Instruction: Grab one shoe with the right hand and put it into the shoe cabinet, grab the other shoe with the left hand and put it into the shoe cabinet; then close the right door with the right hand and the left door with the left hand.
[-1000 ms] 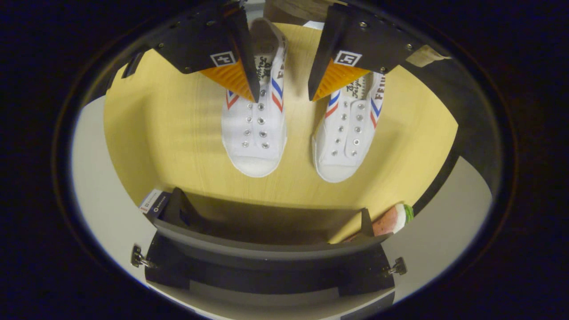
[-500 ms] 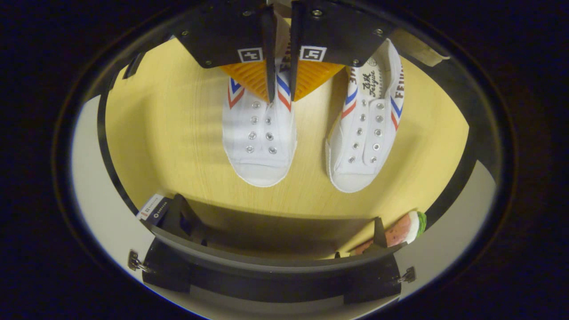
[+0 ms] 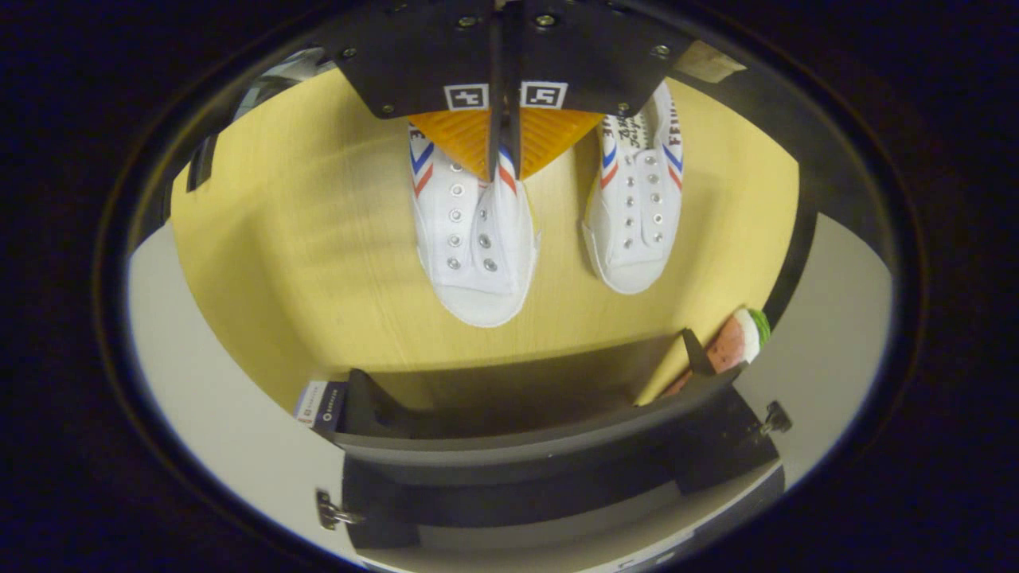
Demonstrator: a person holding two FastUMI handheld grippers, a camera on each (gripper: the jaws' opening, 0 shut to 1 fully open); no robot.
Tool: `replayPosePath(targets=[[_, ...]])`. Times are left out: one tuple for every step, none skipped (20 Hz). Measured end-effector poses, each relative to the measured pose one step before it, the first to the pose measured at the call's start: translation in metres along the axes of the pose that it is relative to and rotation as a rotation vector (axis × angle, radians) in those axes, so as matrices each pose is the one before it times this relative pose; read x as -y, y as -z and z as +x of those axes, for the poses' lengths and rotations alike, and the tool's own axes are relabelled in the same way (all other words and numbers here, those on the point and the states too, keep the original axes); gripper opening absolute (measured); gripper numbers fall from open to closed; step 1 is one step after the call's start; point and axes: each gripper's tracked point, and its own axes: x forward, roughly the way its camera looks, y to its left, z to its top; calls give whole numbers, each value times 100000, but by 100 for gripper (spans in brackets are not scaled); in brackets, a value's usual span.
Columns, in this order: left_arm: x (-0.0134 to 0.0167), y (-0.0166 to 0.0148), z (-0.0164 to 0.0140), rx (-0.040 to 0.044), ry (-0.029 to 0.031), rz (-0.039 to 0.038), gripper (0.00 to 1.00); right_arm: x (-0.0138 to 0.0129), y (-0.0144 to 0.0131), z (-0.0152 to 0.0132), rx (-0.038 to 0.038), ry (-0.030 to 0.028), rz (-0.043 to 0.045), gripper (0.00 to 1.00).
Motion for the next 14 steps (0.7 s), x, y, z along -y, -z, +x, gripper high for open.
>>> replayPosePath(targets=[[32, 5, -47, -37, -36, 316, 94, -216, -425, -965, 1159, -2075, 2876, 0], [-14, 1, 10, 15, 99, 176, 94, -147, -574, -683, 1562, -1288, 1419, 0], [-26, 66, -10, -68, -33, 243, 94, -91, -579, -981, 1954, -491, -6, 0], [-11, -31, 49, -15, -54, 87, 94, -212, -940, -1105, 2331, -635, -1005, 0], [52, 16, 25, 23, -78, 5, 94, -332, -1139, -1211, 2743, -921, -1107, 1], [20, 9, 13, -69, -70, -15, 94, -528, -1322, -1245, 3158, -1164, -676, 1], [28, 39, 31, -34, -73, -32, 94, -621, -1701, -1549, 3802, -1530, -265, 1], [2, -60, 39, 127, -57, -27, 94, -609, -1626, -1105, 3263, -1208, -143, 1], [34, 29, -3, -10, 59, -33, 94, -664, -1733, -1159, 4128, -1247, -96, 0], [-1, 46, 14, -134, -28, -64, 94, -719, -2083, -1059, 4179, -1207, 237, 0], [17, 16, 41, 92, -61, -86, 94, -790, -2293, -1112, 4815, -1508, -208, 0], [18, -36, 43, -6, -163, -54, 94, -744, -2281, -956, 5033, -1182, -645, 0], [-12, 52, -11, 66, -67, -56, 94, -661, -2262, -673, 5115, -1012, -1159, 0], [-40, -69, -12, 123, -6, -106, 94, -538, -2059, -359, 4734, -748, -1557, 0]])
